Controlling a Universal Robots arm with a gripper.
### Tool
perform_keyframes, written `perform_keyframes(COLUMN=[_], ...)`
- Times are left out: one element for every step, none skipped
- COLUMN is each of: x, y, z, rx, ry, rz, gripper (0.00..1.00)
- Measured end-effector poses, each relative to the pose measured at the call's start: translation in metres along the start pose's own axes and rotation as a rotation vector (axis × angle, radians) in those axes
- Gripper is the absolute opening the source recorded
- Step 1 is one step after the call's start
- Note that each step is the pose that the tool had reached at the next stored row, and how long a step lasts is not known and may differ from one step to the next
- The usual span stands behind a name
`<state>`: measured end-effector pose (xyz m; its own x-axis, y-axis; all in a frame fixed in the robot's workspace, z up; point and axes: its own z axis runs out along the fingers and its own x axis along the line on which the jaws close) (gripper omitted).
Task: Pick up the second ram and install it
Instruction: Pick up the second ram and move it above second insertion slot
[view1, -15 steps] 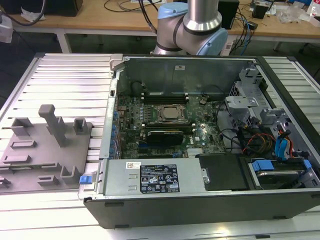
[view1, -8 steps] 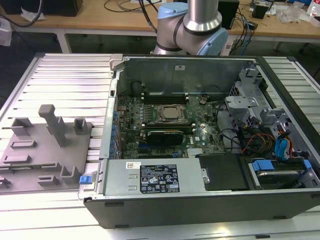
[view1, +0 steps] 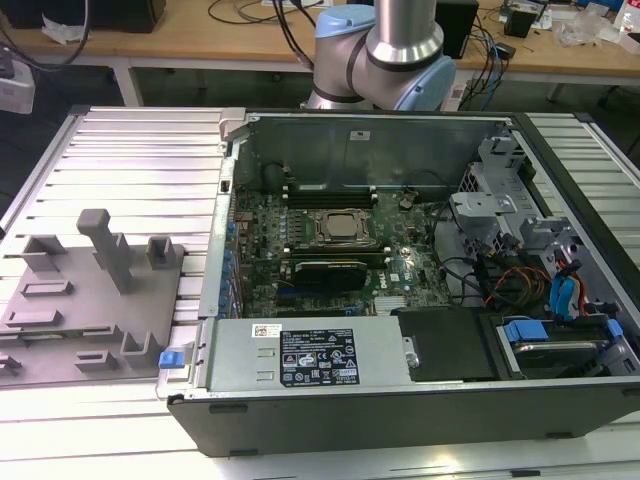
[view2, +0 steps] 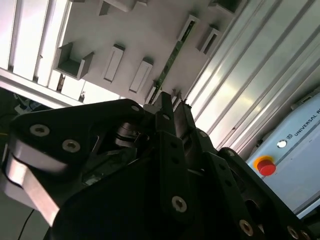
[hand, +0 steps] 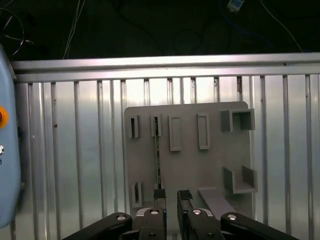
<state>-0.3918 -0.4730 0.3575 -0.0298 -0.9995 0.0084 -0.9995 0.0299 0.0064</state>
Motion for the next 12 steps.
perform_keyframes(x=[0.0, 0.0, -0.0001, -0.0001, -0.0001, -0.0001, -0.0001, -0.0001, -0.0001, -0.0001, -0.0001, -0.0001], y=[0.0, 0.0, -0.0001, 0.0, -0.0001, -0.0001, -0.0001, -0.0001, -0.0001, -0.0001, -0.0001, -0.0001], z=[0.0031, 0.0053, 0.0064, 0.0072, 0.0087, 0.0096, 0.0104, 0.0128, 0.0141, 0.0151, 0.016, 0.0171], rx=[0.0001, 0.0001, 0.0, 0.0, 0.0001, 0.0, 0.0001, 0.0, 0.0, 0.0001, 0.0, 0.0001], ry=[0.0, -0.0001, 0.0001, 0.0, 0.0, 0.0, -0.0001, 0.0, 0.0, 0.0, 0.0, 0.0], rz=[0.0, 0.0, 0.0, 0.0, 0.0, 0.0, 0.0, 0.0, 0.0, 0.0, 0.0, 0.0], gripper=[0.24, 0.24, 0.24, 0.24, 0.24, 0.24, 0.24, 0.24, 0.24, 0.24, 0.24, 0.24])
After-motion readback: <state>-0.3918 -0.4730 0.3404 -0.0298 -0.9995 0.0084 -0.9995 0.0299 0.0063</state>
